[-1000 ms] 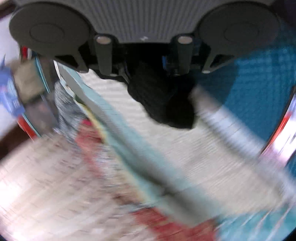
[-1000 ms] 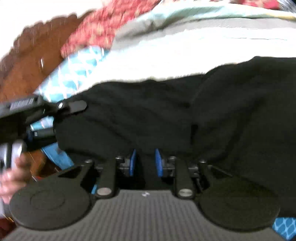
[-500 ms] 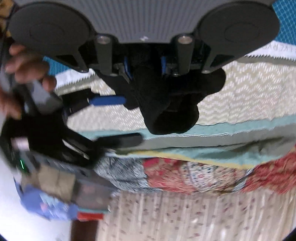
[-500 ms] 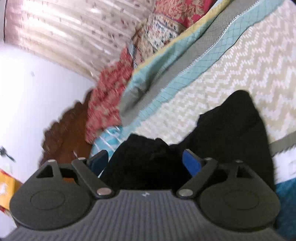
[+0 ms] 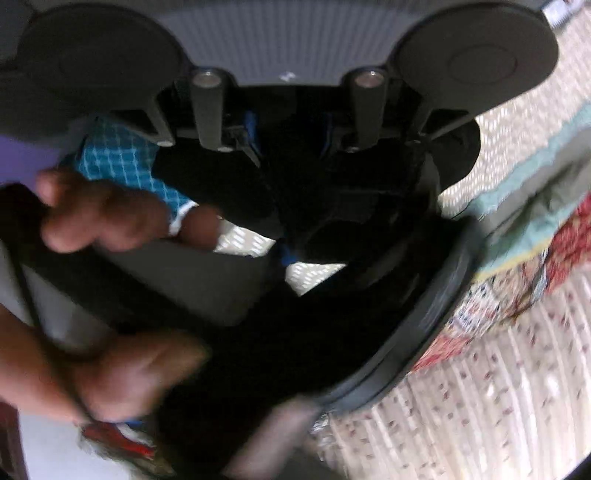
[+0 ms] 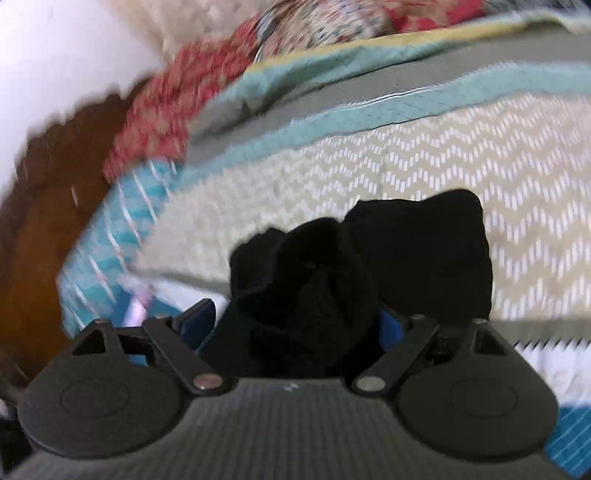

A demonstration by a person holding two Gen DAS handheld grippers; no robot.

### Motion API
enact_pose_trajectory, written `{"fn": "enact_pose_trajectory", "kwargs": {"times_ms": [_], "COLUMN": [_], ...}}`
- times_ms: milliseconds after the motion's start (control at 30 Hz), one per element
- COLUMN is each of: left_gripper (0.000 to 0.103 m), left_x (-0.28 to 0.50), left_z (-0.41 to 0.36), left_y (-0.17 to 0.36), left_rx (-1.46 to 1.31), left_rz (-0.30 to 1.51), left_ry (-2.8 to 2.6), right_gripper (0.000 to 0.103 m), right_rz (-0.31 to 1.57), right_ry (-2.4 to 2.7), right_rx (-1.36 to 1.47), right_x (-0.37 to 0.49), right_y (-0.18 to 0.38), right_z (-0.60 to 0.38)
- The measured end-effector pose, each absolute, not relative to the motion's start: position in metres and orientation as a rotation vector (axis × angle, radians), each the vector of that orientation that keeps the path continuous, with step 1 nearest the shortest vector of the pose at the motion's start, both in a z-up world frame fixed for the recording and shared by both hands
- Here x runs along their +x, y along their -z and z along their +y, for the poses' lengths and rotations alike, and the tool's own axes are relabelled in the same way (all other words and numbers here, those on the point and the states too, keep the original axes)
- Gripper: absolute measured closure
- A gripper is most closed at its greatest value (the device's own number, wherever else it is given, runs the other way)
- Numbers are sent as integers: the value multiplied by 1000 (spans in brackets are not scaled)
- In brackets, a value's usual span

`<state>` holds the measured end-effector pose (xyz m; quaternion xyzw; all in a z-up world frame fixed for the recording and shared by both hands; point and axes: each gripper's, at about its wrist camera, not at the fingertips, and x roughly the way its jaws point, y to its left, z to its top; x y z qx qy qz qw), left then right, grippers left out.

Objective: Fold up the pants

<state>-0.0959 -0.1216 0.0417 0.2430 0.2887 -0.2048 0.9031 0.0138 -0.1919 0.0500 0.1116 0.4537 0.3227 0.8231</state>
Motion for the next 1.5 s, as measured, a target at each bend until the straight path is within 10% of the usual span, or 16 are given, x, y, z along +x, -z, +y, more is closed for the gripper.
{"fn": "enact_pose_trajectory", "kwargs": {"times_ms": [67, 233, 633, 800, 900, 1267, 1367, 1500], "left_gripper": [72, 48, 46, 62, 70, 68, 68, 68], "left_x": [-103, -125, -74, -35, -32, -24, -29, -34], "left_z": [-126, -114, 10, 15, 17, 11, 5, -1], "left_y": [-38, -50, -74, -41, -23, -30, -32, -33], "left_rx": [545, 531, -376, -344, -307, -250, -202, -143], "left_rz": [579, 522, 734, 915, 989, 972, 968, 964], "left_ry": [423, 425, 461, 361, 303, 287, 267, 241], "right_gripper": [16, 84, 76, 33, 31, 32, 66, 66], "right_rz": [971, 876, 930, 922, 867, 826, 900, 910], "right_ry": [-682, -652, -506, -430, -384, -448, -380, -347], "right_rx": [107, 199, 593, 713, 777, 761, 688, 749], "right_x": [14, 27, 49, 39, 22, -20, -17, -15], "right_y": [-43, -51, 3, 12, 9, 0, 22, 37], "right_z": [-176, -201, -298, -312, -330, -320, -302, -304]}}
